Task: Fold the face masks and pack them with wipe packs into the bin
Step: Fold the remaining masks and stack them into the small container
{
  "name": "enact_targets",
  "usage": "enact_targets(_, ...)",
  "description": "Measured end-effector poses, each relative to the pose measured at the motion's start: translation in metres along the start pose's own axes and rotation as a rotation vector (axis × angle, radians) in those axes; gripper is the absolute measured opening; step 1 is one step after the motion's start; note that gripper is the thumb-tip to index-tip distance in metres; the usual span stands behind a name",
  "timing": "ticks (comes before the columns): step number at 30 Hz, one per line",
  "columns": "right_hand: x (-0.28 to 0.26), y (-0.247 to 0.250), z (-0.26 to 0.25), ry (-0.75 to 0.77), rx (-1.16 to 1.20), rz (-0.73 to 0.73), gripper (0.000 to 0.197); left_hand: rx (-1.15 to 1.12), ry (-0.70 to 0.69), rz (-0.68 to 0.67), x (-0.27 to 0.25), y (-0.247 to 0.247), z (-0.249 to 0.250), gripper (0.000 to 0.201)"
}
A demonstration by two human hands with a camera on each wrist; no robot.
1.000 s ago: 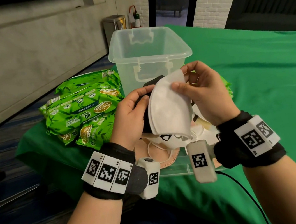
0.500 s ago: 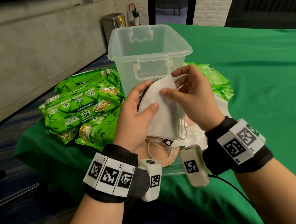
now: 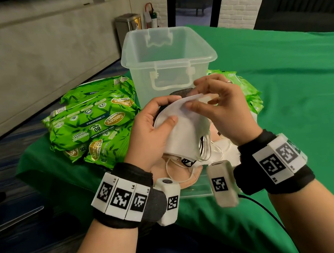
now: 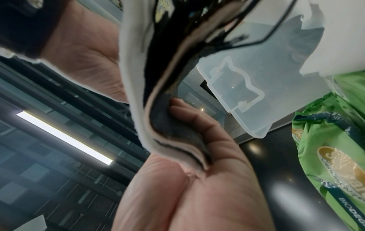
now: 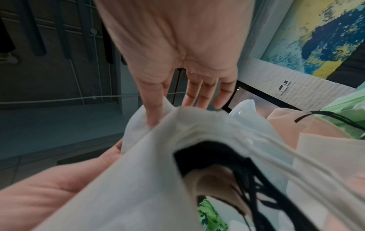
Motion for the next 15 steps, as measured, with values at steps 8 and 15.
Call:
enact_targets(8, -0.007, -0.003, -0.006, 0.057, 0.091, -0.023, 0.020, 0.029, 0.048, 0.033, -0.001, -0.001, 0.000, 0.026)
enact_targets(15, -0.006, -0.009, -0.006, -0.064, 0.240, -0.015, 0.028, 0.001, 0.015, -0.018, -0.003, -0.005, 0.002, 0.020)
Point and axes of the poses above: each hand's wrist, its own x-axis towards the middle knuckle, its own y-axis out of the back of the hand, z = x × y, the point moved 1 cm from there along x, towards the middle knuckle, and after that the axes turned 1 degree about -y, right-handed, at the moved point
